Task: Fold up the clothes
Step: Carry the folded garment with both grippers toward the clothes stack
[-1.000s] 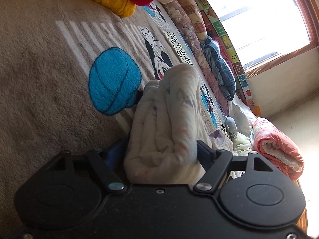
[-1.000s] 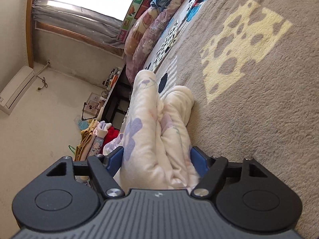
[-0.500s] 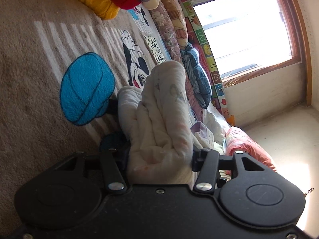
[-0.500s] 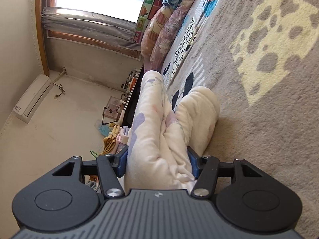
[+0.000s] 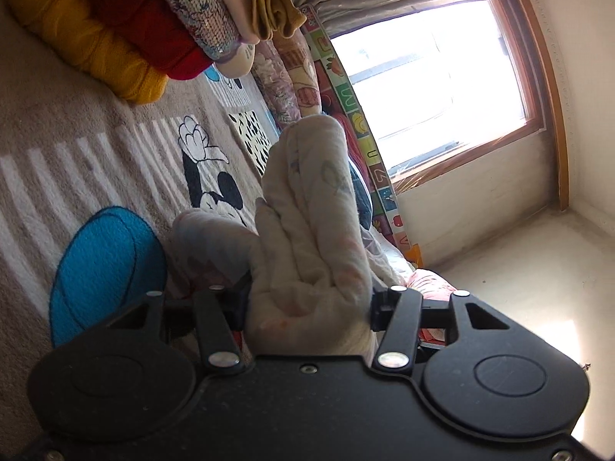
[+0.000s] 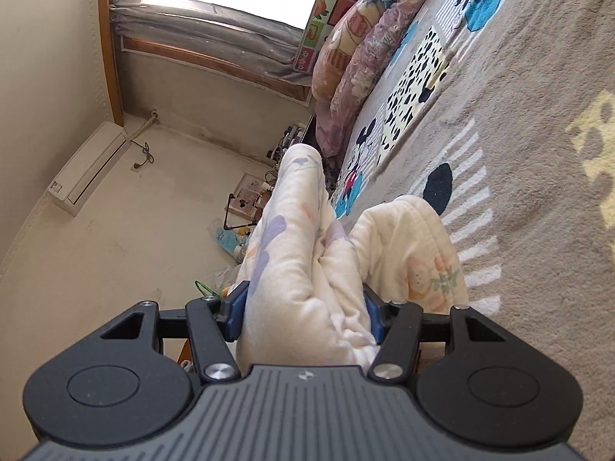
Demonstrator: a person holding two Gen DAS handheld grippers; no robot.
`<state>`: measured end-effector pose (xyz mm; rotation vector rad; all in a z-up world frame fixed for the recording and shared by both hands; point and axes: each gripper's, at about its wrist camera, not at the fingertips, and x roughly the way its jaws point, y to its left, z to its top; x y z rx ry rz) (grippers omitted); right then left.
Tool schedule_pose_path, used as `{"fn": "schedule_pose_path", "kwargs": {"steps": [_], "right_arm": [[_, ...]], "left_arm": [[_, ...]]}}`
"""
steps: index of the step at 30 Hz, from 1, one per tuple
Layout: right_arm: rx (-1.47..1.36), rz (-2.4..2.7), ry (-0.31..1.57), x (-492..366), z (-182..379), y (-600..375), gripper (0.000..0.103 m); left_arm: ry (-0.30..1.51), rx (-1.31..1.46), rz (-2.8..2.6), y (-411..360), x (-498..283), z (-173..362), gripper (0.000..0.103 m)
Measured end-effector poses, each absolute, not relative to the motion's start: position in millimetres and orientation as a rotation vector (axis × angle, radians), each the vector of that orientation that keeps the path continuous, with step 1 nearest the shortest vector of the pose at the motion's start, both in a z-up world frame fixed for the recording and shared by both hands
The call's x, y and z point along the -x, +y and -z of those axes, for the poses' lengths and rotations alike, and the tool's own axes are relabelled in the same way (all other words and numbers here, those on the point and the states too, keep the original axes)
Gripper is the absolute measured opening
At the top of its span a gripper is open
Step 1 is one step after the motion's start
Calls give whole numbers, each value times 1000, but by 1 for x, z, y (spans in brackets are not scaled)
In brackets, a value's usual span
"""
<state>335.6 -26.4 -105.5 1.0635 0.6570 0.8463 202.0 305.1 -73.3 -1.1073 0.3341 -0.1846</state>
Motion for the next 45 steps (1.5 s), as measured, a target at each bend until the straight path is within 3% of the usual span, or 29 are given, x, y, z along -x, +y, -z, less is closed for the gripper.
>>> {"fn": "schedule_pose_path", "kwargs": {"steps": [11,12,14,15,16,19,21,28,33,41,45], "right_arm": [[-1064,-824,654,-376,103,-7,58],[-1042,-788,684,-382,111,-4,58],[-961,-666,783,-395,134,4,68],[-941,-641,796,-398,142,5,60],[-944,-652,774,-396,144,5,62],[-920,-671,763,-389,135,8,80],[-947,-655,756,-383,133,3,84],[-942,-637,753,-372,138,-1,84],[-916,-639,766,-376,140,6,78],[-975,-687,741,-381,144,9,66],[-995,-770,671,-385,132,15,65]], "left_arm": [[363,1100,117,328,-251,77,52],[410,1105,62,330,-257,87,55],[480,1127,13,335,-261,106,62],[514,1138,-8,337,-262,116,64],[531,1146,-1,339,-261,113,67],[555,1117,-2,338,-257,107,72],[553,1128,-5,339,-254,110,73],[547,1116,-38,335,-252,107,72],[518,1089,-43,329,-253,110,57],[440,1111,51,331,-258,105,52],[368,1075,104,330,-260,91,51]]}}
